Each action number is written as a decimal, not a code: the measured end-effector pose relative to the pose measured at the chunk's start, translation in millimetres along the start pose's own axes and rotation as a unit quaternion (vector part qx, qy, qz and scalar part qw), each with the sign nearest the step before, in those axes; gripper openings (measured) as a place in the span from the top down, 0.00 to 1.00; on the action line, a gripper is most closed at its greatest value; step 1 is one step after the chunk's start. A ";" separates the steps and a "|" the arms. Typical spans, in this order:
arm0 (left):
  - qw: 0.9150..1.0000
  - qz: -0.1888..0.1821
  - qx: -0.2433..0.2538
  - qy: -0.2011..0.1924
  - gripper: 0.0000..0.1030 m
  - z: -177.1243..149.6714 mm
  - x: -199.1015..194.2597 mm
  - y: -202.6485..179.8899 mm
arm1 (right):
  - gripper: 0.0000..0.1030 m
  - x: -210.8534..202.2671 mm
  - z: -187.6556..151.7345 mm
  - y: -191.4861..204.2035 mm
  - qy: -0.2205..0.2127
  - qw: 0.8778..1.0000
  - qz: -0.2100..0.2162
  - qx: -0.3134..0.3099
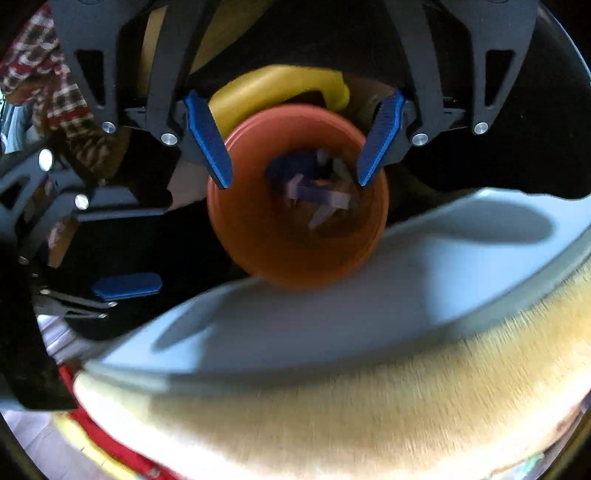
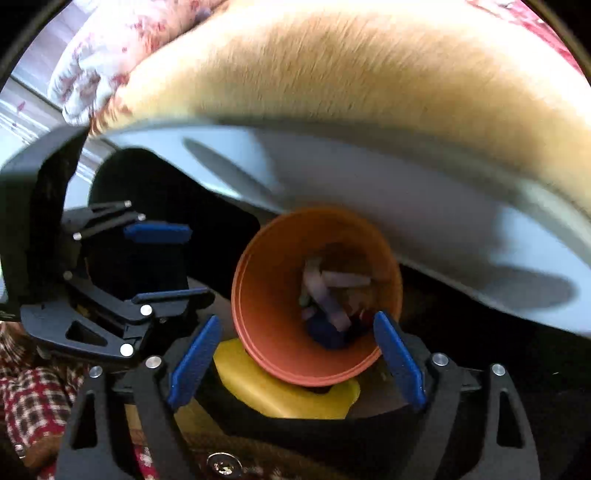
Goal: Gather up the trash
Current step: 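Carry the cup and box over the orange bucket and open both grippers, then grasp the beige cosmetic box with the left gripper, then grasp the brown knitted pouch with the right gripper while the left gripper holds the beige box, then carry the beige box and brown pouch over the bucket and open both grippers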
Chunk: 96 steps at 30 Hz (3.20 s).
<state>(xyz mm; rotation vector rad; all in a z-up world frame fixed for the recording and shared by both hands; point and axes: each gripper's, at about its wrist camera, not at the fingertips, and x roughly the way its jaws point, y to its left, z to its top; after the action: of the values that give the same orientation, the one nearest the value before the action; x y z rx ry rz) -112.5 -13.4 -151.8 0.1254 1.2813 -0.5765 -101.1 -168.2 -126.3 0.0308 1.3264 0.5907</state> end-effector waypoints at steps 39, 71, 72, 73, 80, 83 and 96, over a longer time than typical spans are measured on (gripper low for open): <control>0.809 0.052 -0.532 -0.244 0.14 329.7 -58.9 310.4 | 0.05 -107.8 131.9 -30.4 -0.394 0.913 0.003 -0.105; 0.930 0.028 -0.199 -0.309 0.37 225.7 -85.1 165.8 | 0.08 -7.2 424.2 -69.3 -0.231 0.950 -0.128 -0.166; 0.930 0.025 -0.197 -0.308 0.37 222.9 -84.9 164.2 | 0.08 0.1 432.3 -70.7 -0.224 0.953 -0.127 -0.162; 0.931 0.016 -0.198 -0.306 0.37 218.8 -83.9 163.4 | 0.08 9.6 443.2 -72.2 -0.214 0.956 -0.124 -0.157; 0.935 0.001 -0.192 -0.299 0.37 210.9 -79.5 158.5 | 0.53 51.1 476.3 -77.1 -0.157 0.963 -0.157 -0.155; 0.935 -0.003 -0.190 -0.299 0.37 209.3 -79.1 156.5 | 0.64 40.1 462.1 -74.7 -0.167 0.962 -0.161 -0.142; 0.944 -0.027 -0.157 -0.288 0.37 170.3 -96.7 110.6 | 0.64 -72.5 308.2 -36.1 -0.228 0.959 -0.078 -0.151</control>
<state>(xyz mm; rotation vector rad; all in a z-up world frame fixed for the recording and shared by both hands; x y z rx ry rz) 71.0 45.3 -35.9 -0.3257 0.7881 -0.4046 186.1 -135.1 7.7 -0.1774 0.7734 0.6019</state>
